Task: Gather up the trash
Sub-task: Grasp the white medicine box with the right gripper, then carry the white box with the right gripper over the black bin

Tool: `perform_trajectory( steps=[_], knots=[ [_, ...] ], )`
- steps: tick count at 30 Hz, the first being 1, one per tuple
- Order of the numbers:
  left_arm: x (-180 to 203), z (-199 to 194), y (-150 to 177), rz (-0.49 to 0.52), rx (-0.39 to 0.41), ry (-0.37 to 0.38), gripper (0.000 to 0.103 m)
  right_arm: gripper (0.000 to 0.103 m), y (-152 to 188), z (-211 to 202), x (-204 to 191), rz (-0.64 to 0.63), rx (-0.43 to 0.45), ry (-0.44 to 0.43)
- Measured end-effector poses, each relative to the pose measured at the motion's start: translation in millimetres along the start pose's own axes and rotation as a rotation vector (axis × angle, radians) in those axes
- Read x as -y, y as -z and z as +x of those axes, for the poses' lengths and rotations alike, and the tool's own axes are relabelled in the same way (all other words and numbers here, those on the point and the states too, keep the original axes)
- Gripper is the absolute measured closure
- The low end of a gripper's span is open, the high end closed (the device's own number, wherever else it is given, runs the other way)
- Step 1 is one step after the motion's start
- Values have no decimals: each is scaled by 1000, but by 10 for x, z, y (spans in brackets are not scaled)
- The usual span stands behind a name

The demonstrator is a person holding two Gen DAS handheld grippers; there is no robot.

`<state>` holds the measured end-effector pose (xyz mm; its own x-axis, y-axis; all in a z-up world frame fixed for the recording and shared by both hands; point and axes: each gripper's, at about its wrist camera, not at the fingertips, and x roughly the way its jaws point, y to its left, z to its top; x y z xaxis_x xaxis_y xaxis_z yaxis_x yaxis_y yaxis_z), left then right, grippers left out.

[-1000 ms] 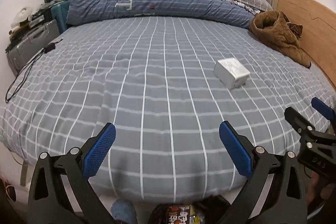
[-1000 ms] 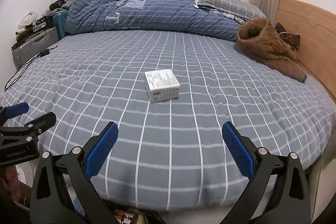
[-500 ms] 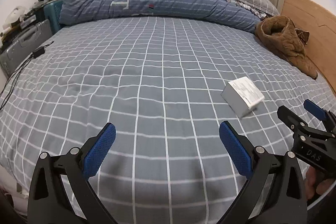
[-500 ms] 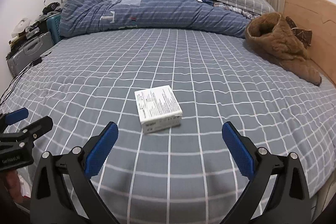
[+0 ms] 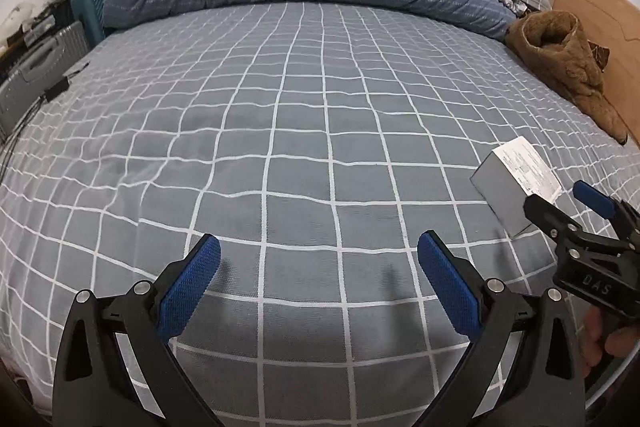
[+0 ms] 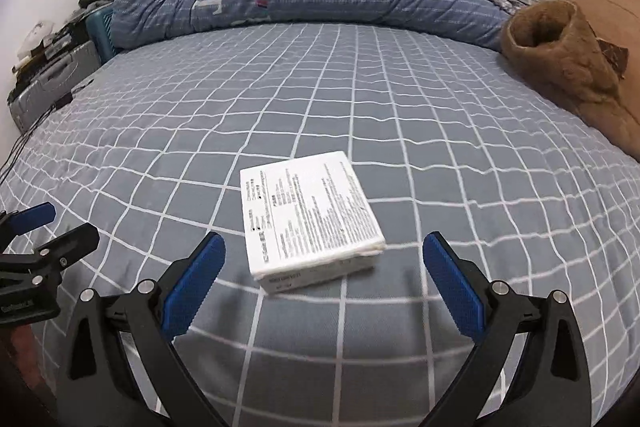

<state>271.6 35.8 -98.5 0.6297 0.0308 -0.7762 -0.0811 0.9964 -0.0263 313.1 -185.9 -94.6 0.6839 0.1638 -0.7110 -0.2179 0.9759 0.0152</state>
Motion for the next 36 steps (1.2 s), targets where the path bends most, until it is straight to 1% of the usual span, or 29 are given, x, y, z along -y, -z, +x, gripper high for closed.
perform_trajectory(
  steps=[5,6,7,11,14,22,26,34,36],
  knots=[
    [-34,-8,36,-2,3,4,6,8,-28,153,-37,-18,-45,-9],
    [-51,-14,42,-10,6,6,6,11,-29,169,-42,-20,-50,-16],
    [-60,-19,45,-13,6,6,6,33,-30,167,-43,-20,-45,-21],
    [-66,-65,39,-17,18,2,6,32,-38,114,-56,-1,-36,-27],
    [-72,-118,31,-16,27,1,6,33,-50,30,-103,-21,-16,-4],
    [-41,-236,41,2,44,4,6,32,-83,-216,-157,-29,12,11],
    [14,-303,72,25,57,-3,6,32,-56,-321,-169,-22,12,33],
    [32,-513,166,22,91,-2,6,32,69,-594,-143,15,31,53],
    [34,-591,216,15,103,-11,6,32,99,-667,-152,17,38,56]
  ],
)
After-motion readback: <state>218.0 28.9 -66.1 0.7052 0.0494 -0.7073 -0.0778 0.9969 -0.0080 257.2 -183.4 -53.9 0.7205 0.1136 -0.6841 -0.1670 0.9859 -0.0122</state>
